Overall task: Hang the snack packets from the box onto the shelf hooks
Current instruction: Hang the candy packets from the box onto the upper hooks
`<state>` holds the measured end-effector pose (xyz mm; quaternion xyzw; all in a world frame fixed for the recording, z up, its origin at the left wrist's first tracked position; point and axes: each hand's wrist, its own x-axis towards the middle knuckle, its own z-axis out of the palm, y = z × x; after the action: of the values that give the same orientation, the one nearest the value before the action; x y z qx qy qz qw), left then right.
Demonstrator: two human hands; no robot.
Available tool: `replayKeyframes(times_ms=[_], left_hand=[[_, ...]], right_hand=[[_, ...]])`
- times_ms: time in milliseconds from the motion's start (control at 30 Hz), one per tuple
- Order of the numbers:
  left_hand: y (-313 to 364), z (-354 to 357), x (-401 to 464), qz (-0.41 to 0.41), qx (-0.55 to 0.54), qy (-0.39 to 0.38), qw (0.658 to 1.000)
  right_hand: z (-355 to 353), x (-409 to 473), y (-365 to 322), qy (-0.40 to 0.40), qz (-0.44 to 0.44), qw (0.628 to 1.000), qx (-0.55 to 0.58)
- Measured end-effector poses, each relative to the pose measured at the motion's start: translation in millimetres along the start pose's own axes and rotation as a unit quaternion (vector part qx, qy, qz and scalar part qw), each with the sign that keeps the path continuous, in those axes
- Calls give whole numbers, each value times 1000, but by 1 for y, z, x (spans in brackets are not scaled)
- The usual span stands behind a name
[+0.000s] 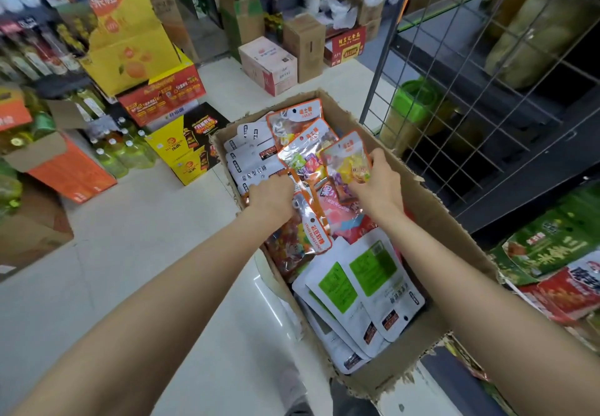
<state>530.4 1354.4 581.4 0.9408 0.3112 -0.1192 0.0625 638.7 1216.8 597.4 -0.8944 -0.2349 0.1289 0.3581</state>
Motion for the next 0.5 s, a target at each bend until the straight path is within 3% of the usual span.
replayKeyframes(times_ms=[300, 400, 500], left_hand=[[0, -12, 2, 12, -83, -49, 995], [4, -26, -3, 71, -119, -31, 990], [20, -54, -12, 183, -160, 54, 968]], right_hand=[[-25, -26, 12, -11, -28, 999, 24], [-43, -41, 8, -27, -100, 994, 34], [-63, -49, 4, 15, -117, 993, -17]])
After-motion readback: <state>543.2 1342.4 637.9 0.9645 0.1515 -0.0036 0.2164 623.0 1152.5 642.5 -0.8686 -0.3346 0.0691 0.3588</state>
